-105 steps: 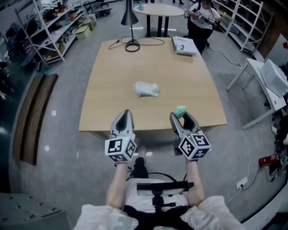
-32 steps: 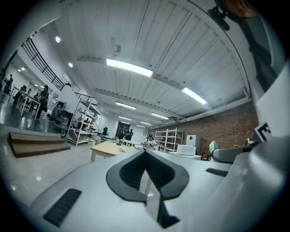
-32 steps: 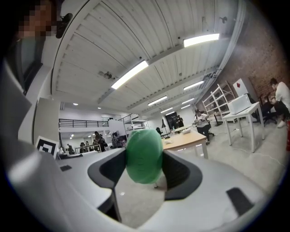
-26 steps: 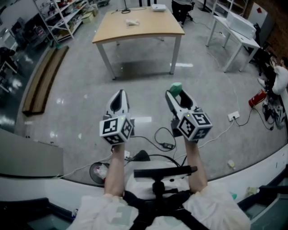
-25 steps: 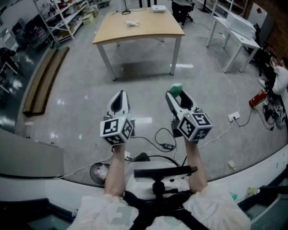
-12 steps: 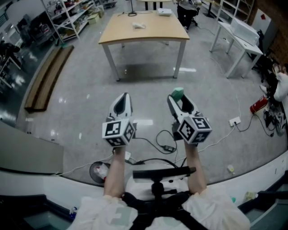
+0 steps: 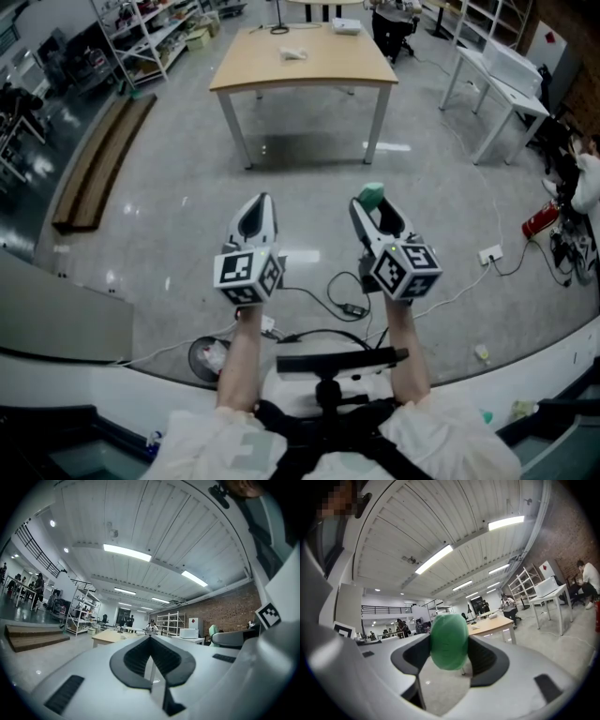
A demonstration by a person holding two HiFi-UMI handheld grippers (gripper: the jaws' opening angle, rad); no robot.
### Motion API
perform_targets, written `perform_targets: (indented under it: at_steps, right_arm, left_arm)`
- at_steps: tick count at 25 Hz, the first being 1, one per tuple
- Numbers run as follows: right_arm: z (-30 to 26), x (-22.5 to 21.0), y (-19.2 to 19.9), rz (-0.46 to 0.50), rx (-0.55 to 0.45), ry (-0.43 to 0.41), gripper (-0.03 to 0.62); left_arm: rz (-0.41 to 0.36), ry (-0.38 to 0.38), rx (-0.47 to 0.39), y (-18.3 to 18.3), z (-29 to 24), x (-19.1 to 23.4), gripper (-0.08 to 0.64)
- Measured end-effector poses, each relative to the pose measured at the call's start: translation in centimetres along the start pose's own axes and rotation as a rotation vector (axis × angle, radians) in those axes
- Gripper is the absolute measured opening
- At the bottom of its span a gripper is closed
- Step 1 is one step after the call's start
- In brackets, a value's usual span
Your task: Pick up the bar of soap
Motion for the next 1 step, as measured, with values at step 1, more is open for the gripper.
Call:
perform_targets:
  at_steps: [1]
  right_arm:
    - [0.03,0.15,0.03,-0.004,-0.002,-0.001,0.259]
  left_arm:
    - [-0.001,0.001,0.003,0.06,0.1,0.05,0.0]
Point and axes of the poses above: the fingertips, and each gripper's own axes: z backward along the fingers, x to its left, y out of its underside, the point moved 10 cm from there along z, backward along the fingers, and after that the axes turned 14 degrees about y, right-handed, at the moved point
